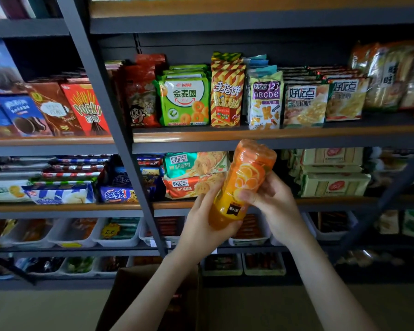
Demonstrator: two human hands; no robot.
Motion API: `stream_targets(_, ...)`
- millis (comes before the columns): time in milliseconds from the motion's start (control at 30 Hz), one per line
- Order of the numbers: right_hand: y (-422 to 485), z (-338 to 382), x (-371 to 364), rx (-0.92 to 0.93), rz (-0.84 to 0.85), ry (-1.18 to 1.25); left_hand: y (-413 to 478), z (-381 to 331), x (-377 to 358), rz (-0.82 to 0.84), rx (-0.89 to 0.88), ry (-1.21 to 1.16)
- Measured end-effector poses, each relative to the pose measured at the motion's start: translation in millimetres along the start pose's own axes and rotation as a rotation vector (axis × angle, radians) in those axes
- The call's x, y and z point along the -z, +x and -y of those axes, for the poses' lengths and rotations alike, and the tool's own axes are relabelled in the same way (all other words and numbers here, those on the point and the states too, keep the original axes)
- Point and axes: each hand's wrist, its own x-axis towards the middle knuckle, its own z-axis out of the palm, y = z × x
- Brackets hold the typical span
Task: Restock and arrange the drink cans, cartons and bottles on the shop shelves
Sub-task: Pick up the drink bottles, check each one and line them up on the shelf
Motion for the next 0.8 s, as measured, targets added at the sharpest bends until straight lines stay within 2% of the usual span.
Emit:
stream_targets(133, 2, -3, 4, 0.018, -0.016, -0.247, -3, 2, -5, -0.110, 0.025, -0.068)
stream_targets(200, 3, -3, 4, 0.161, -0.113, -0.493, -1, 1, -6, -0.138, 0.068, -0.126)
stream_targets(233, 4, -4, 6, 0.289, -0.122, -0.685, 1, 0, -5, -0.143, 0.089, -0.156)
stream_targets(333, 6, -13, 15, 0.650, 0.073, -1.274, 6, 2, -3, -0.129, 0.139, -0.269)
stream_targets(400, 5, -22, 16, 0.725, 0.213, -1.445, 8, 2, 1, -0.088, 0.148, -0.305)
stream_targets(500, 8, -30, 12, 0.760, 0.263, -1.499, 7, -2, 8, -0.015, 0.138, -0.235)
stream_targets(667, 9, -35, 18, 0.842, 0.153, -1.488, 8, -14, 25, 0.144, 0.176, -0.143)
stream_targets(733, 6, -39, 21, 0.722, 0.135, -1.292, 7, -20, 37, 0.274, 0.238, -0.264)
stream_targets(800, -2, -34, 16, 0.501, 0.028, -0.941, 6, -22, 49, 0.326, 0.273, -0.482)
